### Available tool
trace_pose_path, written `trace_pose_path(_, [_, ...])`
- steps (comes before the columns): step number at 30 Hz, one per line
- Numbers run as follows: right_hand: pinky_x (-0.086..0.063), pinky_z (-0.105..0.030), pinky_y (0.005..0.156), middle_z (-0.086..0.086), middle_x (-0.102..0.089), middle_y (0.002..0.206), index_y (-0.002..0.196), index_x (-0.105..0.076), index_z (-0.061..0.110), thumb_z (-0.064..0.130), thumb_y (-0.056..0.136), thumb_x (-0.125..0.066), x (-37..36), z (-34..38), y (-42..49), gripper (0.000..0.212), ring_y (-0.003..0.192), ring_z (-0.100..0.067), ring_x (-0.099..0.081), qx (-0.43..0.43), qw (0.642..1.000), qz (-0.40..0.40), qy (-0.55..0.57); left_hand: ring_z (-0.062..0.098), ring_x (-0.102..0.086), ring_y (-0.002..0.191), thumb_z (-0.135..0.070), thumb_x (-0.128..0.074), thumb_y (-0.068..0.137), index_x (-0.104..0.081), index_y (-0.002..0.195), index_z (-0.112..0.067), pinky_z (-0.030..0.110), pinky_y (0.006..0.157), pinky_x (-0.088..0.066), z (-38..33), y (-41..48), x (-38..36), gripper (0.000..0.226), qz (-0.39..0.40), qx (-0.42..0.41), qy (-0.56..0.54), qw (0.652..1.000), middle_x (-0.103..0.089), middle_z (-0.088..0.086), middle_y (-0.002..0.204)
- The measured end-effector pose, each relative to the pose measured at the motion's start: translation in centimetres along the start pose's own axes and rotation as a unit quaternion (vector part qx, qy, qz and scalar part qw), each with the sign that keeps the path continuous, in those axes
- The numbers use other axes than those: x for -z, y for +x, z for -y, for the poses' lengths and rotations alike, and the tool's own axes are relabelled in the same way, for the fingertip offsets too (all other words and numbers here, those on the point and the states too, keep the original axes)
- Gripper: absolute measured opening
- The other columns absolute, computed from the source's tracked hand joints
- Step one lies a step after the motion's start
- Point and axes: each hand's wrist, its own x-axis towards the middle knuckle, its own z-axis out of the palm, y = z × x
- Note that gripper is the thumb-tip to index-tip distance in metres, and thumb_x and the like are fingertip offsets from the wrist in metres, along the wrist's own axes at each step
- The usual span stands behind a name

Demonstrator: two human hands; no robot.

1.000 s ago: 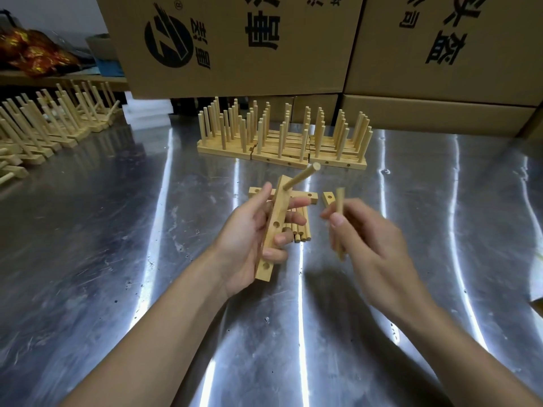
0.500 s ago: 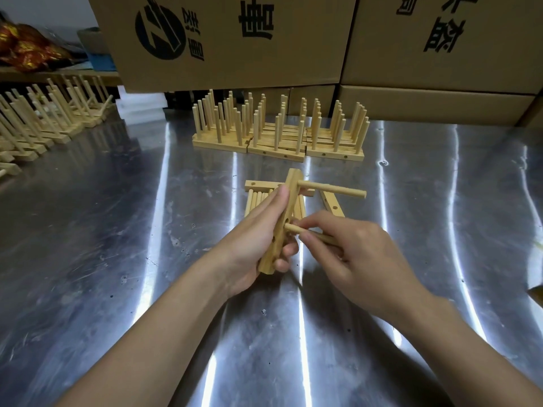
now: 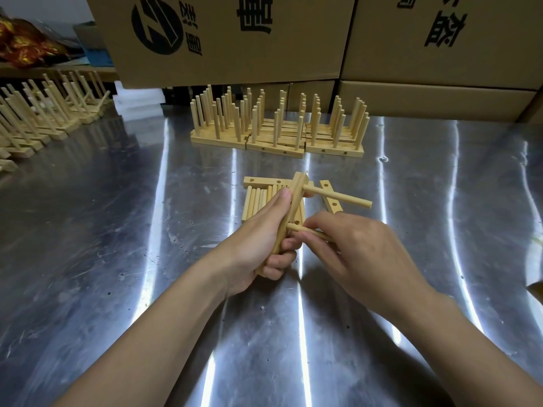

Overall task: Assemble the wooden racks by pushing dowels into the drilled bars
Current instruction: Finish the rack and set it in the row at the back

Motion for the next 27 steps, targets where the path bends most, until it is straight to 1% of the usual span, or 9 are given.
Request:
trace_pose_path(4, [-0.050,-0.043,0.060,0.008,-0.066,0.074,0.098,-0.069,0.024,0.056,0.107,-0.033,-0.2,0.7,-0.1,0.049,0.071,-0.022,-0.064,-0.031,0.999,0.014,-0.001,0.009,-0.025,0.048,-0.072,-0.031,0.106,-0.064,0.129,-0.048,0.017,0.042,-0.023,0.2,0.0,0.0,0.047,0.006,-0.012,0.001,1.000,-0.038,-0.005,0.068])
trace_pose_path(7, [-0.037,-0.022,0.055,0.015,-0.052,0.055,0.085,-0.070,0.021,0.042,0.110,-0.050,-0.8,0.9,-0.1,0.039,0.054,-0.011,-0.053,-0.081,0.990,0.004,0.120,0.009,-0.024,0.049,-0.071,-0.029,0.107,-0.062,0.130,-0.049,0.018,0.044,-0.023,0.3,0.0,-0.2,0.046,0.003,-0.036,0.023,0.999,-0.039,-0.005,0.068])
trace_pose_path(8, [-0.031,-0.017,0.051,0.014,-0.046,0.049,0.078,-0.068,0.018,0.036,0.110,-0.054,-0.9,0.9,0.0,0.039,0.048,-0.009,-0.047,-0.143,0.965,0.017,0.219,0.009,-0.024,0.049,-0.071,-0.027,0.107,-0.061,0.129,-0.050,0.018,0.045,-0.023,0.3,0.0,-0.2,0.045,0.000,-0.046,0.038,0.998,-0.042,-0.005,0.068])
trace_pose_path(11, [-0.020,-0.019,0.044,0.010,-0.027,0.052,0.069,-0.064,0.016,0.032,0.107,-0.058,-0.5,1.0,0.6,0.042,0.046,-0.008,-0.020,-0.334,0.755,0.111,0.553,0.010,-0.026,0.049,-0.071,-0.025,0.107,-0.056,0.128,-0.058,0.019,0.048,-0.024,0.4,-0.1,-0.3,0.040,-0.009,-0.062,0.079,0.995,-0.054,-0.005,0.069])
trace_pose_path(12, [-0.019,-0.019,0.043,0.008,-0.026,0.054,0.069,-0.066,0.016,0.034,0.106,-0.059,-0.4,0.8,0.6,0.041,0.048,-0.009,-0.019,-0.343,0.739,0.123,0.567,0.010,-0.027,0.049,-0.071,-0.024,0.107,-0.056,0.128,-0.058,0.020,0.048,-0.024,0.5,-0.1,-0.4,0.039,-0.011,-0.065,0.085,0.994,-0.056,-0.006,0.069])
trace_pose_path(14, [-0.025,-0.018,0.044,0.012,-0.033,0.050,0.071,-0.069,0.017,0.038,0.106,-0.060,-0.4,0.7,0.5,0.042,0.045,-0.006,-0.028,-0.305,0.815,0.105,0.482,0.011,-0.028,0.047,-0.070,-0.024,0.108,-0.055,0.129,-0.053,0.020,0.047,-0.026,0.6,0.1,-0.4,0.042,-0.026,-0.073,0.093,0.993,-0.051,-0.005,0.067])
trace_pose_path(17, [-0.042,-0.035,0.052,0.008,-0.049,0.053,0.079,-0.063,0.025,0.059,0.105,-0.049,-0.7,0.6,0.0,0.045,0.053,-0.013,-0.049,-0.172,0.978,0.034,0.117,0.013,-0.029,0.044,-0.071,-0.024,0.107,-0.057,0.127,-0.047,0.022,0.043,-0.032,0.8,0.4,-0.5,0.045,-0.061,-0.067,0.094,0.992,-0.039,-0.001,0.067])
trace_pose_path(23, [-0.041,-0.042,0.055,0.012,-0.039,0.059,0.079,-0.044,0.028,0.052,0.108,-0.039,-1.5,0.9,0.0,0.038,0.058,-0.015,-0.039,-0.079,0.996,0.000,0.043,0.016,-0.034,0.039,-0.069,-0.020,0.106,-0.058,0.115,-0.041,0.025,0.040,-0.037,0.8,0.3,-1.1,0.047,-0.123,-0.120,0.154,0.973,-0.034,-0.003,0.056])
trace_pose_path(27, [-0.029,-0.024,0.049,0.011,-0.035,0.049,0.070,-0.056,0.019,0.040,0.111,-0.051,-1.5,0.7,0.0,0.046,0.047,-0.012,-0.035,-0.149,0.955,0.033,0.256,0.007,-0.030,0.042,-0.059,-0.019,0.111,-0.058,0.115,-0.037,0.022,0.040,-0.028,0.6,-0.2,-1.3,0.045,-0.130,-0.143,0.208,0.959,-0.039,-0.012,0.051])
